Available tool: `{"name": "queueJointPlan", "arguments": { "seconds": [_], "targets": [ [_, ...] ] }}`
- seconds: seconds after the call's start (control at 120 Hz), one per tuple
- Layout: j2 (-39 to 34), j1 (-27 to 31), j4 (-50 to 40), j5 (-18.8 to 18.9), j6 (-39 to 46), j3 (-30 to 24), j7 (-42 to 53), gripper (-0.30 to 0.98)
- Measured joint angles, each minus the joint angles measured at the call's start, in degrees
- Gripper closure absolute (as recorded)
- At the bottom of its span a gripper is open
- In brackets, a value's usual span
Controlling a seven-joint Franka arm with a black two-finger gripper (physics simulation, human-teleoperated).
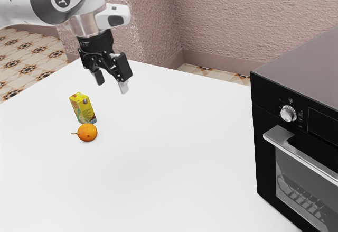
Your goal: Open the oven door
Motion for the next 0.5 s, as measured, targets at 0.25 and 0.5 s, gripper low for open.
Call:
{"name": "queueJointPlan", "arguments": {
  "seconds": [0.25, 0.5],
  "targets": [
    [-1.84, -0.59, 3.34, -0.02, -0.34, 0.74, 1.47, 0.00],
    [-15.63, -4.93, 3.62, 5.97, 4.03, -41.81, 27.45, 0.00]
  ]
}}
